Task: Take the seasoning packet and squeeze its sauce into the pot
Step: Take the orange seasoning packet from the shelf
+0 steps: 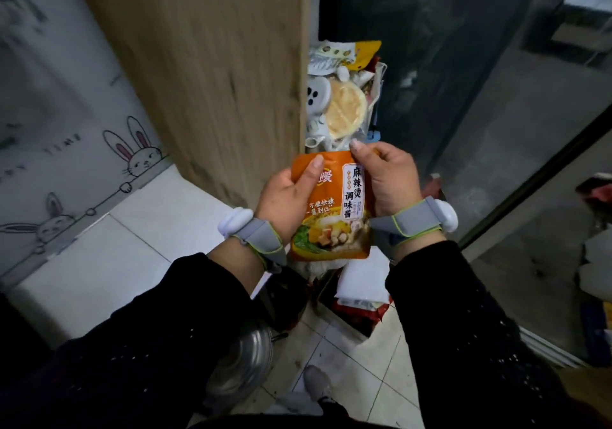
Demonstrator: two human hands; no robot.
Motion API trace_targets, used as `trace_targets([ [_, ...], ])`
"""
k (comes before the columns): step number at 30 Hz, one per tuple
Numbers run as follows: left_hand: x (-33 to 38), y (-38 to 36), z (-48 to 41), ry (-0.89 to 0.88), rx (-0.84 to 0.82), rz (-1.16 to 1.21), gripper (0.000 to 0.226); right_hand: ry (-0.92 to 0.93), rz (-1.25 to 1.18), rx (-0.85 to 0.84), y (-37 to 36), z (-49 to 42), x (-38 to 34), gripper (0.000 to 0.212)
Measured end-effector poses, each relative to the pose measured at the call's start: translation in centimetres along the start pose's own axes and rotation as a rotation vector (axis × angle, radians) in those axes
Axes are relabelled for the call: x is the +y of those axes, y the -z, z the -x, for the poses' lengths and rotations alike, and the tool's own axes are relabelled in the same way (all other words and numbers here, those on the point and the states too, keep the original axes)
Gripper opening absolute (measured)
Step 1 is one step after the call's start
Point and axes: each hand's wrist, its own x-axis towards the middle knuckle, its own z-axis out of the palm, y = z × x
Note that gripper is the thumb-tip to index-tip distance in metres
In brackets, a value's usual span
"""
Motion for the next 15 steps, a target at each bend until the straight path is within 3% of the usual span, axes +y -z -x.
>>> trace_targets([
  [9, 3.8, 8.4, 3.0, -0.039, 0.232, 0.170, 0.023, 0.050, -0.025, -0.195, -9.5, 1.9, -3.3, 0.019],
  [15, 5.0, 14.2, 4.5, -0.119, 0.383, 0.263, 0.018, -0.054, -0.139, -0.486, -15.9, 3.0, -3.9, 0.017],
])
